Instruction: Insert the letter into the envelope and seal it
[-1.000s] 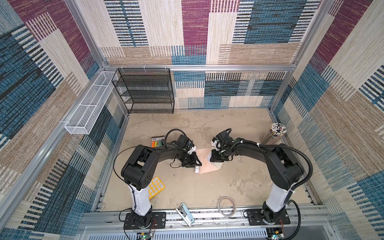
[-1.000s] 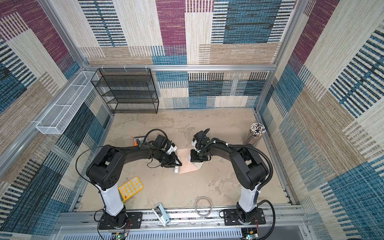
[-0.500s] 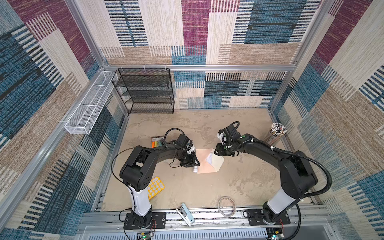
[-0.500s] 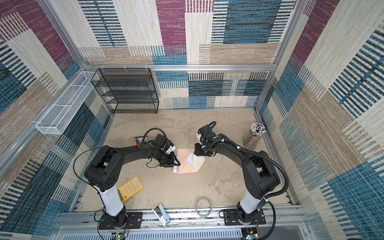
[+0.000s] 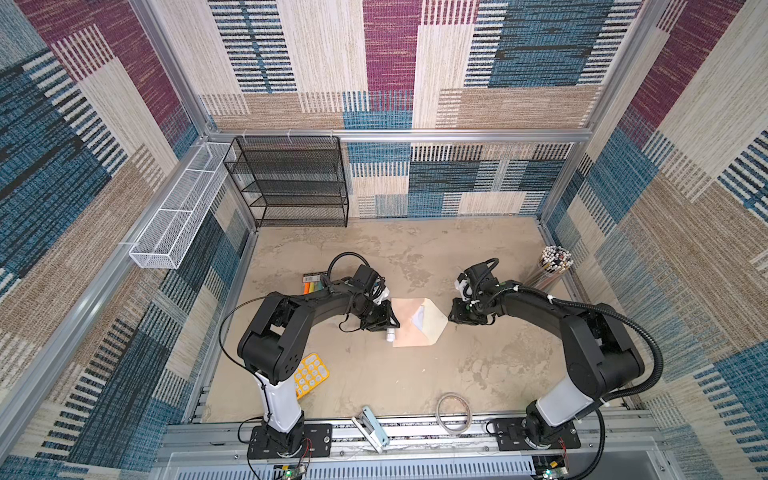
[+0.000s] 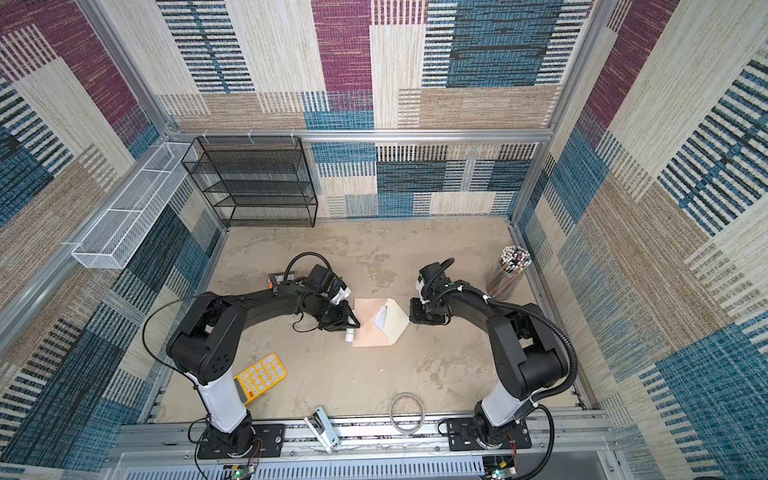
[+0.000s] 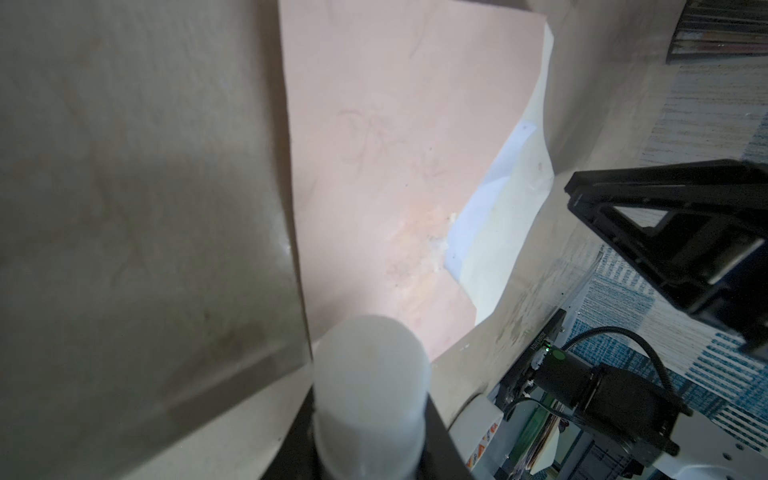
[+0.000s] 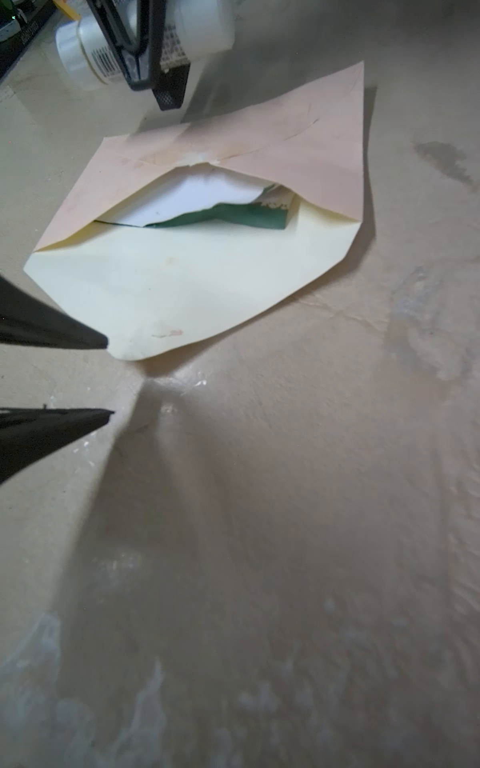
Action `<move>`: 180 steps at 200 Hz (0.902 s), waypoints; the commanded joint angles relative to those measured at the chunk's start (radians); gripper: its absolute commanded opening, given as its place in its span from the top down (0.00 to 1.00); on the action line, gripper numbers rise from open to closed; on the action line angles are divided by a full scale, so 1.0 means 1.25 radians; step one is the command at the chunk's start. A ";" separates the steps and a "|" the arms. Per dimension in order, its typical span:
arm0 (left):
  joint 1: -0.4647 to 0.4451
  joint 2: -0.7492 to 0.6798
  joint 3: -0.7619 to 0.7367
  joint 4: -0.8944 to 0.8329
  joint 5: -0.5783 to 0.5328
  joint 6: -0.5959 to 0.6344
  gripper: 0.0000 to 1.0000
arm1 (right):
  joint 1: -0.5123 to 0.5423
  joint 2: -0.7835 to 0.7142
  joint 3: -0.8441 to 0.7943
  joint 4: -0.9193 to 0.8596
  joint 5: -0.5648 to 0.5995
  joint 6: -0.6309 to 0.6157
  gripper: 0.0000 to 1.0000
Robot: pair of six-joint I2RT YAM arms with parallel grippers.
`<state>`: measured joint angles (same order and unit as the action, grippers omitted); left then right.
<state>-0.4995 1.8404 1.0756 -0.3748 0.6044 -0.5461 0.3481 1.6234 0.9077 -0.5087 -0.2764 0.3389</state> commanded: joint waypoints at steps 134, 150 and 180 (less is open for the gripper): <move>0.001 0.074 0.045 0.008 -0.003 0.025 1.00 | 0.006 0.039 -0.016 0.051 -0.038 -0.005 0.84; 0.000 0.075 0.045 0.008 -0.003 0.024 1.00 | 0.010 0.036 -0.011 0.053 -0.058 -0.008 0.84; 0.000 0.078 0.045 0.009 -0.002 0.025 1.00 | 0.024 0.022 0.012 0.050 -0.096 -0.010 0.84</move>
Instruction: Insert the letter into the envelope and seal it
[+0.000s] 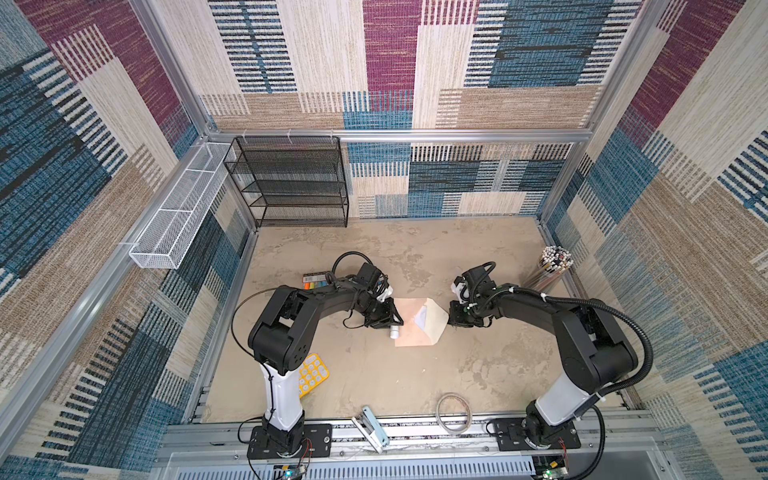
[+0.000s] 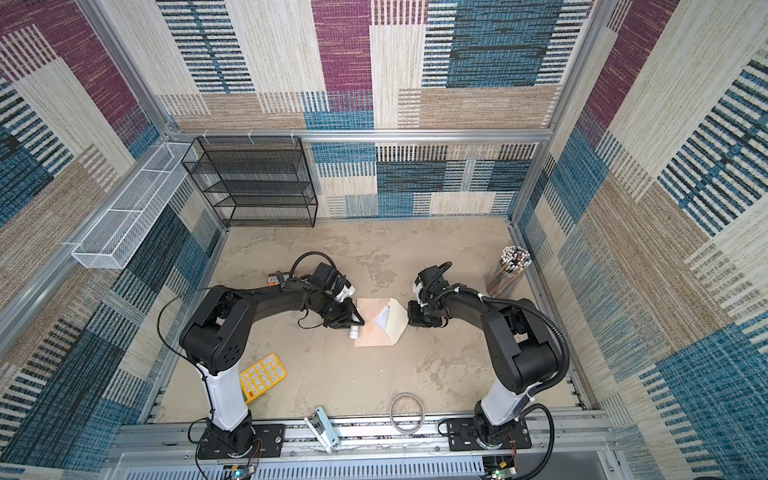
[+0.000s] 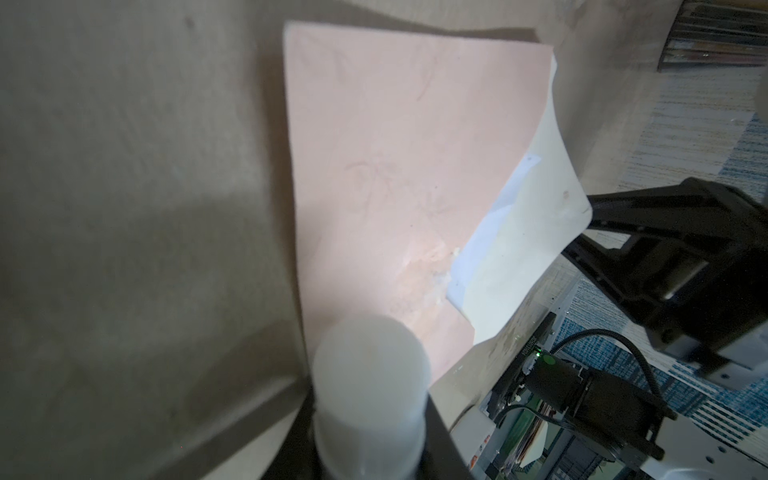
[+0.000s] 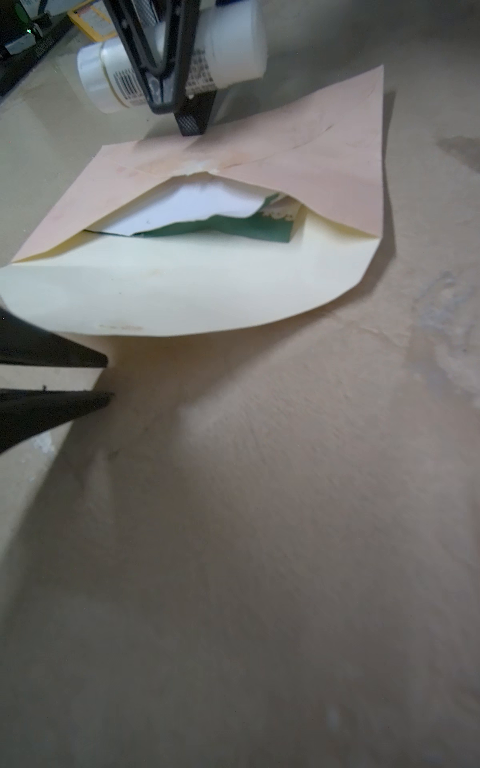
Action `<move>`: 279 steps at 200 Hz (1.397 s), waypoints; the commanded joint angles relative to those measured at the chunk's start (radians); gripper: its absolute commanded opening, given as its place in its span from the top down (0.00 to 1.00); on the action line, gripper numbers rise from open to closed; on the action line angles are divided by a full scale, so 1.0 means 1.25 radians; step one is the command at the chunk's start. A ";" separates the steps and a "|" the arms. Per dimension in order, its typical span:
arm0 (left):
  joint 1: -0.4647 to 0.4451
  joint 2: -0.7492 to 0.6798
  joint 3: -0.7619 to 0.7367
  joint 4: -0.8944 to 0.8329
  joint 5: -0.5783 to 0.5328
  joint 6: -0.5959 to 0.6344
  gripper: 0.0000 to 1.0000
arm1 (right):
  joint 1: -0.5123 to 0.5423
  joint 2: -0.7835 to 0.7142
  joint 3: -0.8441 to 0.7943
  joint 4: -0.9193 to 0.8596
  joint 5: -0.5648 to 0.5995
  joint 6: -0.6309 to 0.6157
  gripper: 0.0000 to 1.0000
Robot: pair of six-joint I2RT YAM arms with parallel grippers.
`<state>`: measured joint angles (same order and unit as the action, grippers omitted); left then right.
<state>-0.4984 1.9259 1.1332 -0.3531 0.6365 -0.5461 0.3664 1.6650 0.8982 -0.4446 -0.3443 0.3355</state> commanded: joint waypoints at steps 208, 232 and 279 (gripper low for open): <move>-0.001 0.008 -0.002 -0.006 -0.023 0.026 1.00 | 0.119 0.099 0.131 0.018 -0.082 0.024 0.84; -0.001 0.010 -0.002 -0.005 -0.021 0.026 1.00 | 0.124 0.110 0.147 0.016 -0.080 0.026 0.84; 0.000 0.009 0.000 -0.006 -0.020 0.027 1.00 | 0.136 0.134 0.170 0.002 -0.069 0.031 0.85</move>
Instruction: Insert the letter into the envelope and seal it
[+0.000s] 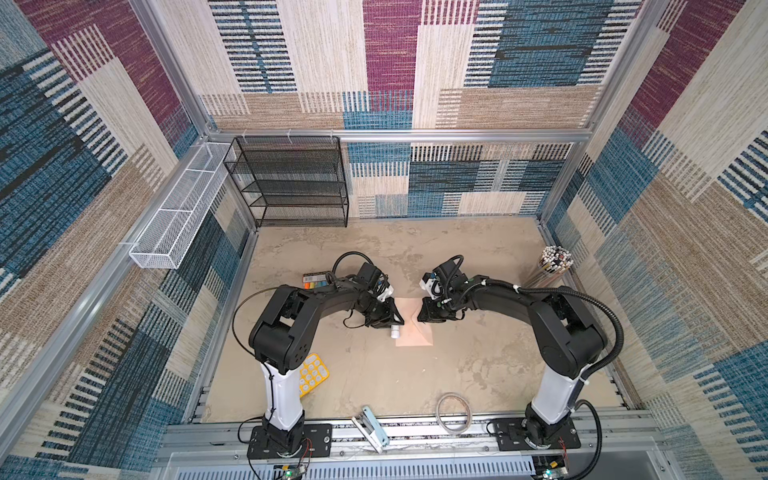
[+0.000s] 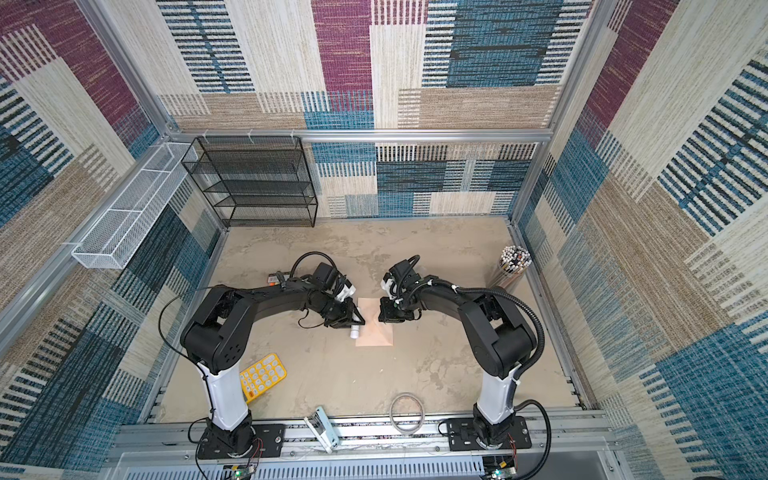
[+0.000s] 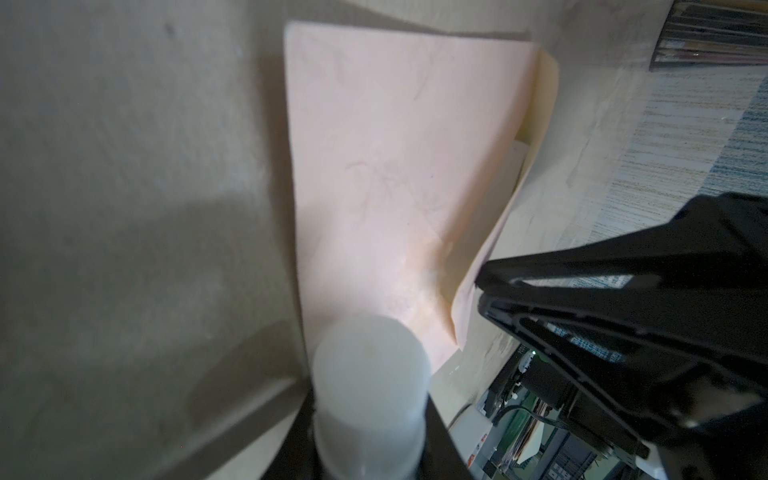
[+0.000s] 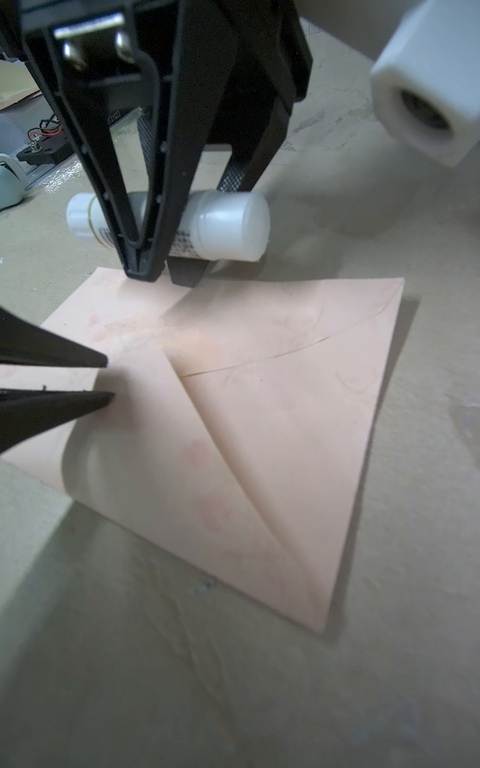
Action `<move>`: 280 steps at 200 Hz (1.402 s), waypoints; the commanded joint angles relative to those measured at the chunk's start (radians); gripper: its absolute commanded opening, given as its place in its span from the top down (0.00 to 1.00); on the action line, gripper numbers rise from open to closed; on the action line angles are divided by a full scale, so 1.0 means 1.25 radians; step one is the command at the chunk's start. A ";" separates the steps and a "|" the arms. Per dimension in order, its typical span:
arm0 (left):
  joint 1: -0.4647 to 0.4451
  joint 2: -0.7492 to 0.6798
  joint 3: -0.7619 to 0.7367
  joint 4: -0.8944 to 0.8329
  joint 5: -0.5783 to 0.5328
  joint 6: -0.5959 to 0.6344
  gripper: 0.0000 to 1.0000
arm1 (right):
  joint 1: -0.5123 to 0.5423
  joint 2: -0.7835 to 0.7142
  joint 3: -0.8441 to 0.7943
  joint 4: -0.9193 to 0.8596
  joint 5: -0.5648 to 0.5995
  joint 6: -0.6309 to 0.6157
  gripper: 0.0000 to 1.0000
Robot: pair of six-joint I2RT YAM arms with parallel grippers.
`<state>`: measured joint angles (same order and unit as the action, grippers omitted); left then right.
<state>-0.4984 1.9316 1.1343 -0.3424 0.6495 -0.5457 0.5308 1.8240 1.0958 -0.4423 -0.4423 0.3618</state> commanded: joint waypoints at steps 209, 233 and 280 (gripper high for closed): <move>-0.001 0.011 -0.002 0.004 -0.015 0.023 1.00 | 0.072 0.101 0.131 -0.127 0.153 0.005 0.89; -0.001 0.010 -0.004 0.005 -0.016 0.025 1.00 | 0.080 0.121 0.148 -0.157 0.189 0.004 0.89; 0.000 0.003 -0.006 0.003 -0.015 0.027 1.00 | 0.099 0.162 0.182 -0.205 0.247 0.004 0.89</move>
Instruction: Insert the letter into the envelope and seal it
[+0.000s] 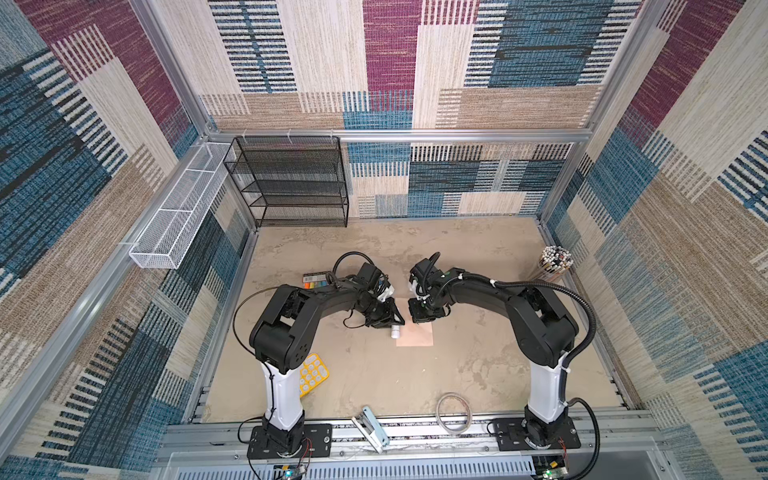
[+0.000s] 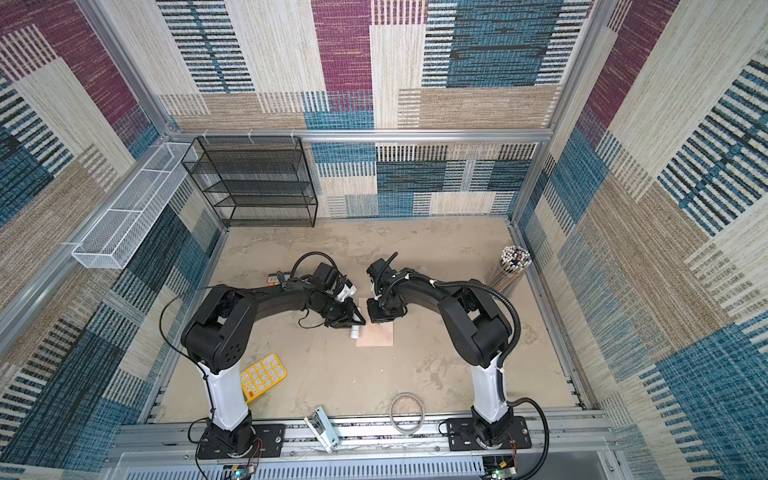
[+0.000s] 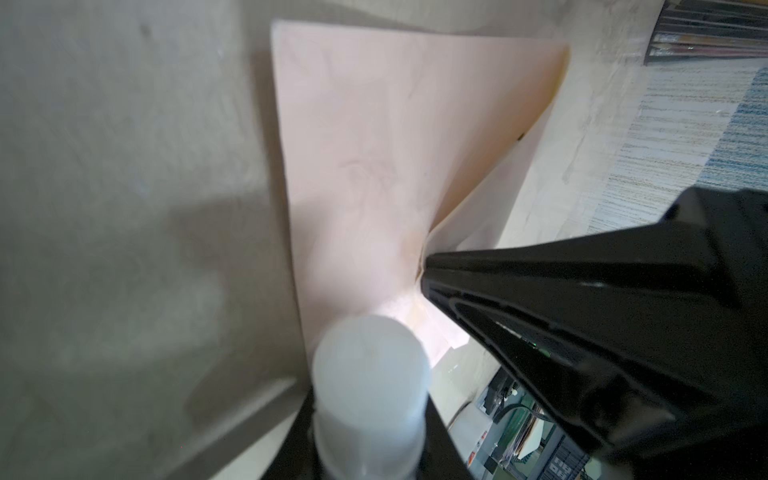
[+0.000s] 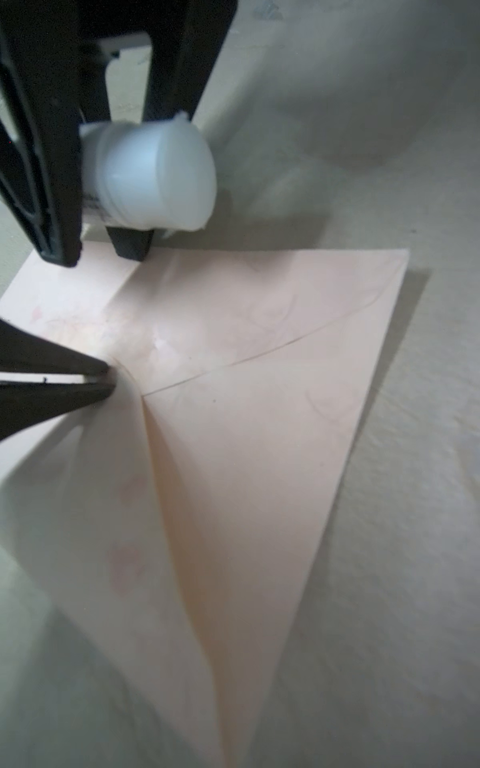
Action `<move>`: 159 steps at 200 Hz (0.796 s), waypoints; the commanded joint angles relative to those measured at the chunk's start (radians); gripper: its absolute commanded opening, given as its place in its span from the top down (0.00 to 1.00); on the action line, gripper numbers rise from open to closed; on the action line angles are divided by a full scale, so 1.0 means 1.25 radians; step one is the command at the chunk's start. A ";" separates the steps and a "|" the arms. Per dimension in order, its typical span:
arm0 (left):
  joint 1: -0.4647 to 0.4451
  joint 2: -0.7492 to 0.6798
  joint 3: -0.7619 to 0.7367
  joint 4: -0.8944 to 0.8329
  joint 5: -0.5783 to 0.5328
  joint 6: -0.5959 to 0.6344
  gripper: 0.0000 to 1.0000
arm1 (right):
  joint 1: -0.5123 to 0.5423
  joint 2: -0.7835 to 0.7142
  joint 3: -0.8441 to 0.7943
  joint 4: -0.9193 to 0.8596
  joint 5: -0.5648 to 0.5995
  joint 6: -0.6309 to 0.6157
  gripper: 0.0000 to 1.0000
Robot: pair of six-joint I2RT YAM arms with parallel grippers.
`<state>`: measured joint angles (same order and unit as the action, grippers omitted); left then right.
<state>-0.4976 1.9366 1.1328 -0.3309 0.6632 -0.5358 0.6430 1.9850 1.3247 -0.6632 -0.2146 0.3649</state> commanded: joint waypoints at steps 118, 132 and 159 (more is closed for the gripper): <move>0.004 -0.007 -0.013 -0.011 -0.029 0.024 1.00 | 0.015 -0.059 0.039 -0.075 0.080 0.004 0.80; 0.004 -0.006 -0.012 -0.012 -0.029 0.024 1.00 | 0.016 -0.075 0.049 -0.089 0.090 0.006 0.79; 0.004 -0.004 -0.010 -0.014 -0.028 0.024 1.00 | 0.015 -0.079 0.066 -0.112 0.103 0.003 0.82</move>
<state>-0.4931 1.9278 1.1206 -0.3195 0.6605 -0.5278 0.6609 1.8915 1.3891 -0.7654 -0.1200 0.3649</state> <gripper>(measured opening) 0.275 0.203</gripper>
